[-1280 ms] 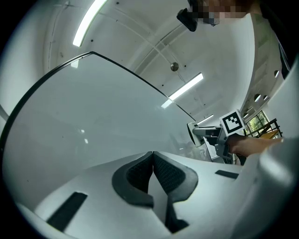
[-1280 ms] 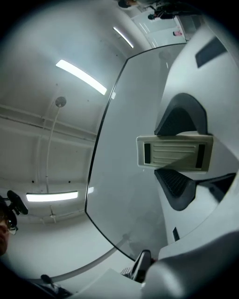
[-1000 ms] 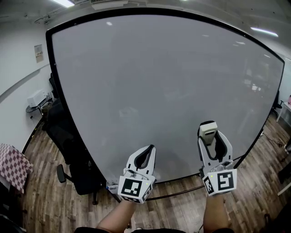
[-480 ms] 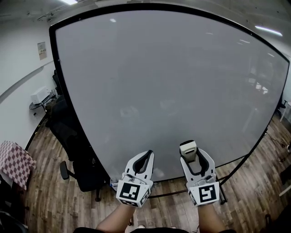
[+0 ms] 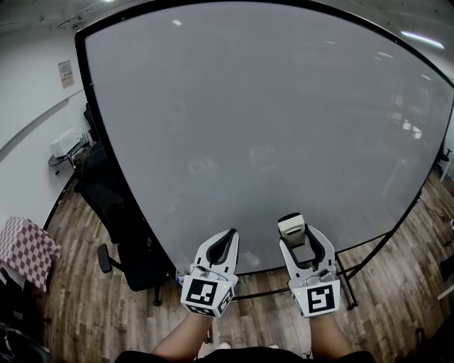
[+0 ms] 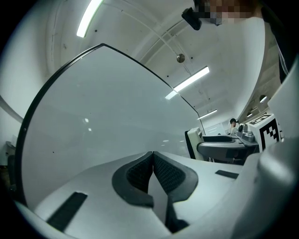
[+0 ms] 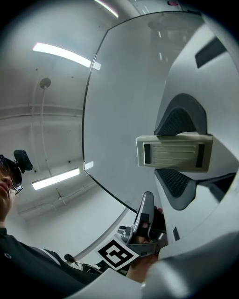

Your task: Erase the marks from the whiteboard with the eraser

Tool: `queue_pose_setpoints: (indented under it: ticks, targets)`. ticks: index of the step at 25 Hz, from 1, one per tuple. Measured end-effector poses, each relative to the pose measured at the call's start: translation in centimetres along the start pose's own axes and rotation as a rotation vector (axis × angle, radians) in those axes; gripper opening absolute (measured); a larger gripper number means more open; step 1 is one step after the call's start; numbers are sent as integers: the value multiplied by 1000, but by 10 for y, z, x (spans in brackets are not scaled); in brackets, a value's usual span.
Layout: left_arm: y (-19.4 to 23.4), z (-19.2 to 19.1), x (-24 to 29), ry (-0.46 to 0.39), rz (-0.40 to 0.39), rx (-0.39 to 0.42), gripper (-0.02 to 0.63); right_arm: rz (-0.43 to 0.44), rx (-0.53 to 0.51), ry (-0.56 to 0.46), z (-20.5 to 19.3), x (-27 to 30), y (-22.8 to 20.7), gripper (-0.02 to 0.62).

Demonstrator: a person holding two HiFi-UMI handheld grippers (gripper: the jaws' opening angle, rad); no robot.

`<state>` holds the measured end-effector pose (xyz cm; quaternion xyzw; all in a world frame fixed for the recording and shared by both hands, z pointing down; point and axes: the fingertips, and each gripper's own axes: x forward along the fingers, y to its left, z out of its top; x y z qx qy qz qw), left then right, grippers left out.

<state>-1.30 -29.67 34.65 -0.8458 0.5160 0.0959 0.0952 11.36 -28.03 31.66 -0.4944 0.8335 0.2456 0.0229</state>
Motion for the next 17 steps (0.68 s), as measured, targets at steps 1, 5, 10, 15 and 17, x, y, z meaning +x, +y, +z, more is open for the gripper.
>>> queue_pose_setpoints:
  ticks: [1, 5, 10, 15, 17]
  targets:
    - [0, -1, -1, 1, 0, -1, 20, 0, 3, -3, 0, 0, 1, 249]
    - [-5, -2, 0, 5, -7, -6, 20, -5, 10, 1, 0, -1, 0, 249]
    - [-8, 0, 4, 9, -12, -10, 20, -3, -4, -6, 3, 0, -4, 249]
    - [-6, -3, -1, 0, -12, -11, 18, -12, -25, -13, 3, -4, 4, 249]
    - [-4, -4, -2, -4, -8, -11, 19, -15, -26, -10, 2, -4, 7, 249]
